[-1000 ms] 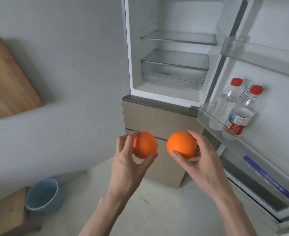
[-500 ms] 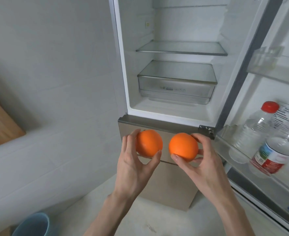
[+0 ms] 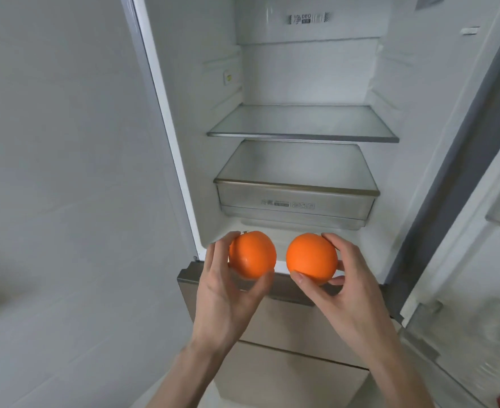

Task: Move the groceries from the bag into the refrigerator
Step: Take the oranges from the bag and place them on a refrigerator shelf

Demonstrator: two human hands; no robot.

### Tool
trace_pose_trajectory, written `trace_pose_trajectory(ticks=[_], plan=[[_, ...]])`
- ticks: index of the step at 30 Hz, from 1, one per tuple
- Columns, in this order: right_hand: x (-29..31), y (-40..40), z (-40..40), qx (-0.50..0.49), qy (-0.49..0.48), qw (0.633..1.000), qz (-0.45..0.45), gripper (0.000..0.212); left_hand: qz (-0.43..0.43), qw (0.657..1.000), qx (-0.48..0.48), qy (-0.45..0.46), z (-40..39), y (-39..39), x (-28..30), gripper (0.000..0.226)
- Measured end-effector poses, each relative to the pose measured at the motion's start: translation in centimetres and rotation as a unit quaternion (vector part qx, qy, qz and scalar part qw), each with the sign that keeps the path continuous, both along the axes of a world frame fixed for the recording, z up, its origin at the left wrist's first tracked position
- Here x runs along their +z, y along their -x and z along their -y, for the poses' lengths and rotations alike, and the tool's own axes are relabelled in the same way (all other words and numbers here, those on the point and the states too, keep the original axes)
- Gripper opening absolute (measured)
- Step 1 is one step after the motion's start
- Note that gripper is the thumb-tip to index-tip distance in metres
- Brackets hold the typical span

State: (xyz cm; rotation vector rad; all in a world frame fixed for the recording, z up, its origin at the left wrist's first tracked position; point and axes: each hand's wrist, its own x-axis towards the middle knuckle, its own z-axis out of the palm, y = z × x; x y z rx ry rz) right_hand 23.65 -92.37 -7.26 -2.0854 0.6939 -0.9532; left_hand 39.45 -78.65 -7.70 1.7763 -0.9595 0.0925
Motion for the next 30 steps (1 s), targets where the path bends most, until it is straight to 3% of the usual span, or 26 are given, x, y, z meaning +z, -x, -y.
trace_pose_trajectory(ticks=[9, 30], plan=[[1.4, -5.1, 5.8, -0.048, 0.041, 0.998, -0.016, 0.092, 0.012, 0.999, -0.019, 0.027, 7.0, -5.1, 1.8, 0.074], [2.1, -21.2, 15.4, -0.151, 0.115, 0.981, 0.024, 0.075, 0.035, 0.997, -0.057, 0.046, 19.4, -21.0, 2.0, 0.067]])
